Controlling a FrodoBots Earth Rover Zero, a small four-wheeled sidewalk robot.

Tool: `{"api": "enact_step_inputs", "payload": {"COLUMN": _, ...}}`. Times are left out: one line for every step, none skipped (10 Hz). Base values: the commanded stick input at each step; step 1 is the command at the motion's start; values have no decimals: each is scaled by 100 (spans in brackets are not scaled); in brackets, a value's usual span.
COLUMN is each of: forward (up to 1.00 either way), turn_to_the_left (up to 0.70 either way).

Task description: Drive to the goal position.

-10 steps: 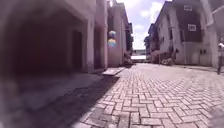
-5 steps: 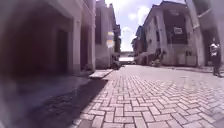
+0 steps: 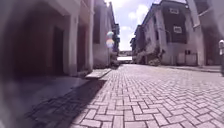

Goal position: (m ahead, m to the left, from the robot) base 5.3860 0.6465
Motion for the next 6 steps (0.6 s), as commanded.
{"api": "enact_step_inputs", "payload": {"forward": 50, "turn_to_the_left": 0}}
{"api": "enact_step_inputs", "payload": {"forward": 50, "turn_to_the_left": 0}}
{"api": "enact_step_inputs", "payload": {"forward": 50, "turn_to_the_left": 0}}
{"api": "enact_step_inputs", "payload": {"forward": 50, "turn_to_the_left": 0}}
{"api": "enact_step_inputs", "payload": {"forward": 50, "turn_to_the_left": 0}}
{"api": "enact_step_inputs", "payload": {"forward": 50, "turn_to_the_left": 0}}
